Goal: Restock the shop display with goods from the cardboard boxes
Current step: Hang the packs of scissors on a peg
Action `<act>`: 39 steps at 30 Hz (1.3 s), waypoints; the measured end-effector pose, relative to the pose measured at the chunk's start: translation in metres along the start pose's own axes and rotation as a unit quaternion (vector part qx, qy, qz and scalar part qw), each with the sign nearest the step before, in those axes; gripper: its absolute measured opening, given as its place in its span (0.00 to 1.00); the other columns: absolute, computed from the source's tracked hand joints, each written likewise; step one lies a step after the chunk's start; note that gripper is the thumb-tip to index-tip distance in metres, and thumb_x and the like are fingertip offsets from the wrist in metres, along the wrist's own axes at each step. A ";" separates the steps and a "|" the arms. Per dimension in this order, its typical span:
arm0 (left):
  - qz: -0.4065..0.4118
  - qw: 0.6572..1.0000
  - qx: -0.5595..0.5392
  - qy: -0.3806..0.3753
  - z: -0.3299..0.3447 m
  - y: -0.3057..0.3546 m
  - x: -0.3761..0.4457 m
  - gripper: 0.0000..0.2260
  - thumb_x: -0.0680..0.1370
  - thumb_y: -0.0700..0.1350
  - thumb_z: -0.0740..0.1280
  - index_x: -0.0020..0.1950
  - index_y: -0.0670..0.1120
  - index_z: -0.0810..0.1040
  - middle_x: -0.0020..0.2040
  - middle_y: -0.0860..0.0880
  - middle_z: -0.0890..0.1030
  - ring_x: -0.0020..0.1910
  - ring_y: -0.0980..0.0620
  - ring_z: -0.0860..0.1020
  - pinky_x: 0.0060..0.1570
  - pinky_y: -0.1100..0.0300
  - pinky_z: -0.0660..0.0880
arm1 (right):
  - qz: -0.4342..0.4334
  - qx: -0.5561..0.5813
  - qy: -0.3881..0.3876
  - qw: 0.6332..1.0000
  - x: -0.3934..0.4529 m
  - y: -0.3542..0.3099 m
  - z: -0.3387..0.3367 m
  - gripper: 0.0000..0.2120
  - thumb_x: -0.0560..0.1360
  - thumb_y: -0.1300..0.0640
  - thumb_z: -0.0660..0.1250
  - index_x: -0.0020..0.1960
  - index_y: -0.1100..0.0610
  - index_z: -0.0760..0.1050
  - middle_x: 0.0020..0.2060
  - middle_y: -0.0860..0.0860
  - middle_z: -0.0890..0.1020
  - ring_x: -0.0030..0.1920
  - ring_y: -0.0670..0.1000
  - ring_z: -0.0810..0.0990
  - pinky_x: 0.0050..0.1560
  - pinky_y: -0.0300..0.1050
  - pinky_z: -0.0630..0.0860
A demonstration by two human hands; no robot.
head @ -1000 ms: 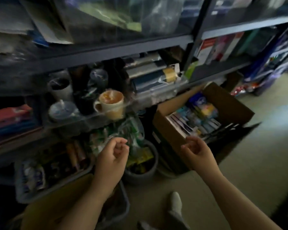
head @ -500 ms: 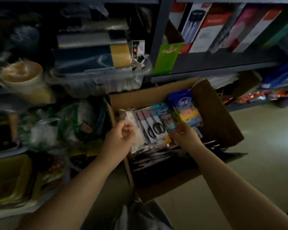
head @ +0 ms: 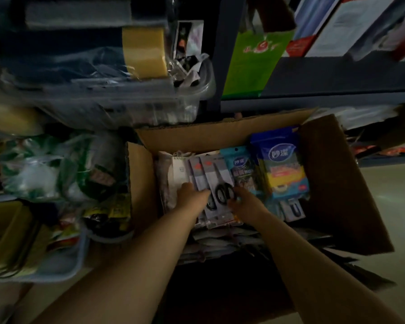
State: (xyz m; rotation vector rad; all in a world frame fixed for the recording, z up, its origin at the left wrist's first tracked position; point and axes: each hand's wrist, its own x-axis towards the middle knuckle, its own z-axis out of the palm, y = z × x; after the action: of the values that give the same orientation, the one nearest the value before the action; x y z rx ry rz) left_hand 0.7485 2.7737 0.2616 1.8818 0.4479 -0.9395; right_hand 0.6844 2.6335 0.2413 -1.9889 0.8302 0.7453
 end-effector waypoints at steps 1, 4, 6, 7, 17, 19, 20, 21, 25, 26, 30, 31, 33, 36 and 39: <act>-0.004 1.000 -0.015 0.009 0.003 -0.003 0.006 0.19 0.67 0.51 0.69 0.56 0.45 0.80 0.53 0.44 0.82 0.50 0.44 0.81 0.54 0.51 0.79 | -0.003 0.016 -0.004 1.000 -0.001 0.002 0.002 0.22 0.79 0.56 0.64 0.73 0.54 0.66 0.66 0.57 0.75 0.63 0.57 0.75 0.58 0.43 0.71; -0.014 0.999 -0.035 0.021 0.011 -0.005 0.016 0.27 0.64 0.55 0.71 0.60 0.45 0.79 0.55 0.44 0.82 0.51 0.44 0.81 0.54 0.51 0.79 | -0.023 0.055 -0.009 0.998 -0.002 0.008 0.005 0.19 0.80 0.60 0.62 0.70 0.56 0.69 0.62 0.54 0.76 0.62 0.53 0.74 0.54 0.38 0.66; -0.026 0.999 -0.033 0.012 0.014 -0.004 0.018 0.26 0.67 0.55 0.73 0.62 0.44 0.78 0.58 0.45 0.81 0.54 0.44 0.80 0.56 0.51 0.78 | -0.036 0.057 -0.007 0.998 -0.002 0.011 0.006 0.19 0.80 0.61 0.62 0.70 0.56 0.69 0.63 0.53 0.75 0.63 0.52 0.74 0.54 0.36 0.65; -0.032 0.999 -0.026 0.010 0.017 -0.002 0.019 0.24 0.70 0.53 0.73 0.62 0.44 0.77 0.58 0.45 0.80 0.54 0.44 0.79 0.56 0.51 0.77 | -0.039 0.055 -0.004 0.998 -0.002 0.013 0.007 0.19 0.80 0.61 0.62 0.71 0.55 0.69 0.65 0.53 0.75 0.64 0.52 0.74 0.54 0.35 0.65; 0.003 1.000 0.005 0.010 0.026 -0.005 0.016 0.20 0.72 0.40 0.73 0.61 0.43 0.72 0.58 0.45 0.79 0.56 0.45 0.77 0.58 0.53 0.75 | -0.049 0.102 0.002 0.994 -0.013 0.021 0.009 0.20 0.80 0.65 0.58 0.71 0.54 0.69 0.60 0.58 0.79 0.59 0.54 0.79 0.49 0.33 0.76; 0.009 1.000 -0.009 0.026 0.015 -0.005 0.009 0.17 0.71 0.41 0.73 0.57 0.44 0.73 0.53 0.47 0.79 0.51 0.48 0.77 0.52 0.56 0.75 | -0.059 0.107 0.005 0.992 -0.022 0.012 0.005 0.17 0.81 0.63 0.58 0.68 0.54 0.73 0.58 0.57 0.79 0.52 0.52 0.79 0.37 0.26 0.72; 0.014 0.999 -0.024 0.035 0.007 -0.003 0.003 0.16 0.70 0.42 0.73 0.56 0.44 0.74 0.50 0.48 0.79 0.49 0.49 0.77 0.50 0.58 0.74 | -0.069 0.108 0.017 0.992 -0.027 0.006 0.002 0.15 0.81 0.61 0.59 0.66 0.53 0.74 0.58 0.54 0.79 0.51 0.49 0.78 0.35 0.25 0.71; 0.022 0.998 -0.044 0.035 0.000 0.000 -0.004 0.15 0.70 0.43 0.73 0.55 0.45 0.75 0.49 0.49 0.80 0.48 0.50 0.78 0.49 0.59 0.74 | -0.075 0.119 0.034 0.990 -0.033 -0.001 0.000 0.13 0.81 0.58 0.60 0.64 0.52 0.74 0.59 0.52 0.78 0.51 0.47 0.77 0.35 0.26 0.71; 0.079 0.989 -0.125 -0.012 -0.035 0.018 -0.042 0.08 0.73 0.38 0.71 0.47 0.49 0.76 0.42 0.50 0.81 0.42 0.53 0.80 0.40 0.61 0.76 | -0.080 0.222 0.111 0.965 -0.059 -0.041 -0.014 0.18 0.78 0.52 0.66 0.65 0.54 0.66 0.55 0.49 0.75 0.50 0.45 0.75 0.47 0.38 0.70; 0.098 0.985 -0.139 -0.027 -0.046 0.024 -0.054 0.10 0.74 0.36 0.70 0.47 0.50 0.76 0.42 0.51 0.81 0.42 0.54 0.79 0.40 0.60 0.76 | -0.086 0.242 0.108 0.960 -0.066 -0.053 -0.017 0.18 0.77 0.50 0.67 0.63 0.53 0.65 0.53 0.47 0.76 0.48 0.44 0.76 0.46 0.39 0.71; 0.152 0.967 -0.194 -0.070 -0.091 0.037 -0.101 0.14 0.74 0.36 0.71 0.53 0.51 0.75 0.50 0.48 0.83 0.48 0.49 0.82 0.48 0.54 0.79 | -0.149 0.286 0.099 0.941 -0.101 -0.099 -0.019 0.13 0.75 0.50 0.69 0.56 0.55 0.75 0.45 0.49 0.83 0.43 0.44 0.82 0.40 0.36 0.77; 0.157 0.960 -0.217 -0.079 -0.103 0.038 -0.111 0.14 0.74 0.37 0.70 0.56 0.50 0.76 0.51 0.48 0.83 0.49 0.48 0.83 0.48 0.53 0.80 | -0.165 0.305 0.102 0.932 -0.112 -0.109 -0.017 0.10 0.75 0.51 0.69 0.53 0.56 0.76 0.43 0.49 0.84 0.42 0.46 0.83 0.41 0.39 0.78; 0.166 0.948 -0.257 -0.089 -0.129 0.038 -0.128 0.12 0.76 0.41 0.68 0.57 0.51 0.77 0.51 0.48 0.84 0.50 0.48 0.83 0.49 0.51 0.80 | -0.190 0.343 0.095 0.915 -0.134 -0.129 -0.013 0.09 0.76 0.52 0.68 0.50 0.57 0.77 0.40 0.50 0.85 0.42 0.49 0.84 0.43 0.46 0.80; 0.195 0.941 -0.267 -0.065 -0.166 0.036 -0.146 0.08 0.78 0.41 0.65 0.55 0.49 0.79 0.47 0.50 0.85 0.47 0.51 0.84 0.44 0.56 0.79 | -0.221 0.363 0.083 0.902 -0.159 -0.159 -0.002 0.08 0.76 0.54 0.68 0.49 0.59 0.76 0.39 0.51 0.85 0.42 0.53 0.84 0.44 0.50 0.80; 0.221 0.942 -0.251 0.001 -0.213 0.033 -0.156 0.06 0.78 0.39 0.64 0.52 0.45 0.79 0.44 0.48 0.86 0.42 0.51 0.84 0.38 0.59 0.80 | -0.244 0.333 0.085 0.907 -0.178 -0.194 0.016 0.09 0.75 0.53 0.69 0.52 0.57 0.77 0.42 0.53 0.85 0.44 0.55 0.84 0.49 0.60 0.80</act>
State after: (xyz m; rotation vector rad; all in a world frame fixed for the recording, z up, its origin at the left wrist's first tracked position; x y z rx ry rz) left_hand 0.7593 2.9572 0.4545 1.4258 0.2186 -0.4636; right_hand 0.7241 2.7801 0.4572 -1.5351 0.5404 -0.0235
